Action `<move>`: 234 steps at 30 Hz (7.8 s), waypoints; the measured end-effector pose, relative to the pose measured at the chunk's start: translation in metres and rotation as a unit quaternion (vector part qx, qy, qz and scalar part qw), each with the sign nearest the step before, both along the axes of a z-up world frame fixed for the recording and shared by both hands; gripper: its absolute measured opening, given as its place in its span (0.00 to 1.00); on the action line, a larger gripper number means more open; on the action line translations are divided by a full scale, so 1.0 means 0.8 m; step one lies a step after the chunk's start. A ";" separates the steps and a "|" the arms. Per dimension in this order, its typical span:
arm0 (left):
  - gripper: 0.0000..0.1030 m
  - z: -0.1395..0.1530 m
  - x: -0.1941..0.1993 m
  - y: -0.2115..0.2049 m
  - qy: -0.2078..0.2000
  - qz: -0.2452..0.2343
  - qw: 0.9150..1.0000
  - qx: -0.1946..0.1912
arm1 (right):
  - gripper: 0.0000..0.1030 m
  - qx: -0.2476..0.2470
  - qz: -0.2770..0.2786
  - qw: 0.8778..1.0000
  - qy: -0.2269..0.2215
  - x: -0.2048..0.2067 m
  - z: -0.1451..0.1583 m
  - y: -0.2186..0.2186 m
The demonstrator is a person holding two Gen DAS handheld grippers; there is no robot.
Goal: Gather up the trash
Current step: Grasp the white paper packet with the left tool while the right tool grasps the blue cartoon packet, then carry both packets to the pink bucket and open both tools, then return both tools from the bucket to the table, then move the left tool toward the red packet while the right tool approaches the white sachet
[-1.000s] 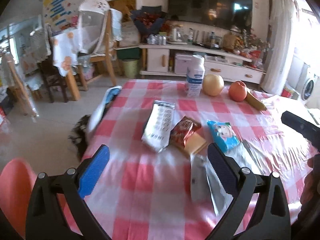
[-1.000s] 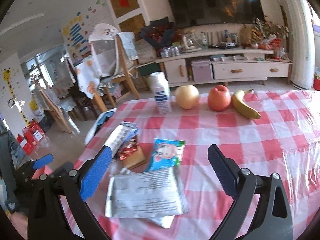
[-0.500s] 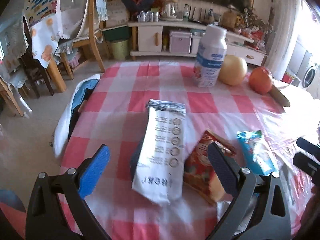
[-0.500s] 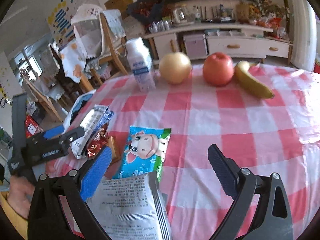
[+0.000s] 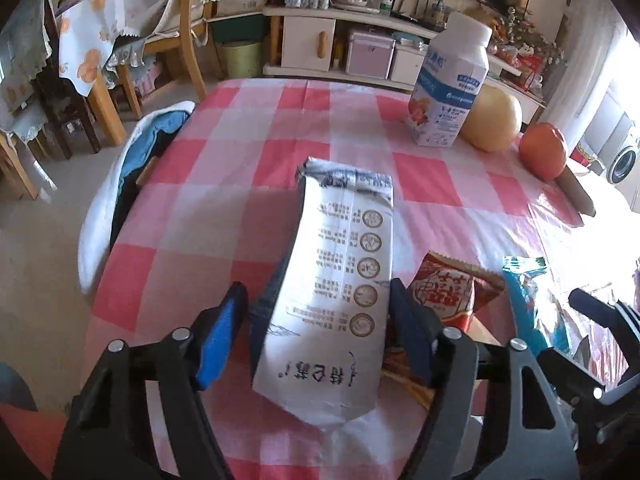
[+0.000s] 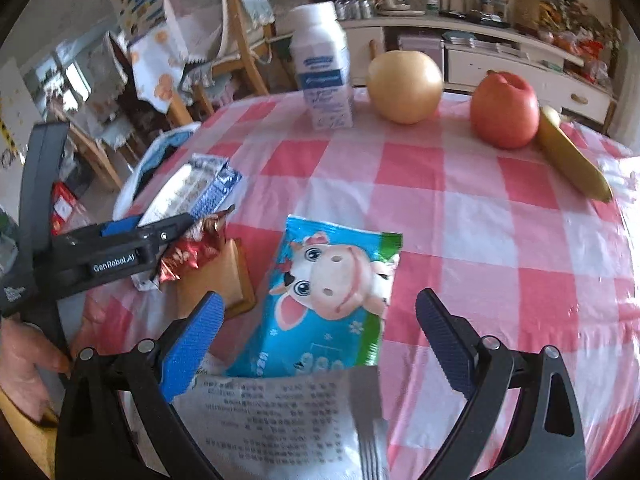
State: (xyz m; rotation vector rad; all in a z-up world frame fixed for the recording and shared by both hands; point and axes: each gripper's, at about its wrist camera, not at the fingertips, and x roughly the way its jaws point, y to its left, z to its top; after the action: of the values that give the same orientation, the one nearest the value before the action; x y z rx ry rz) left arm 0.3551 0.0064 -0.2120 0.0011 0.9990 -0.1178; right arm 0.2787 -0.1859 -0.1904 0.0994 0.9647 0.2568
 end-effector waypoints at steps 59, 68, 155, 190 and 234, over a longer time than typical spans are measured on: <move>0.62 0.059 -0.110 0.030 -0.055 -0.009 0.994 -0.091 | 0.46 0.073 -0.074 0.991 -0.083 -0.053 0.052 -0.065; 0.61 0.073 -0.146 0.025 -0.074 -0.012 0.994 -0.080 | 0.46 0.070 -0.055 0.992 -0.085 -0.079 0.061 -0.041; 0.61 0.079 -0.401 0.450 -0.104 0.280 0.950 -0.086 | 0.50 0.024 0.366 0.929 -0.055 -0.215 0.090 0.521; 0.92 0.143 -0.365 0.295 -0.138 0.197 0.969 0.053 | 0.87 0.041 0.228 0.961 -0.150 -0.228 0.145 0.313; 0.93 0.144 -0.321 0.055 -0.137 0.053 0.984 0.099 | 0.88 0.045 0.060 0.979 -0.190 -0.199 0.158 0.064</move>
State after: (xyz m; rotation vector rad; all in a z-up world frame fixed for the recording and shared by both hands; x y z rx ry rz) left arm 0.0982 0.0506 -0.0968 0.1431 0.7303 0.0793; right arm 0.1193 -0.1346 -0.0636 0.0715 0.5788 0.4154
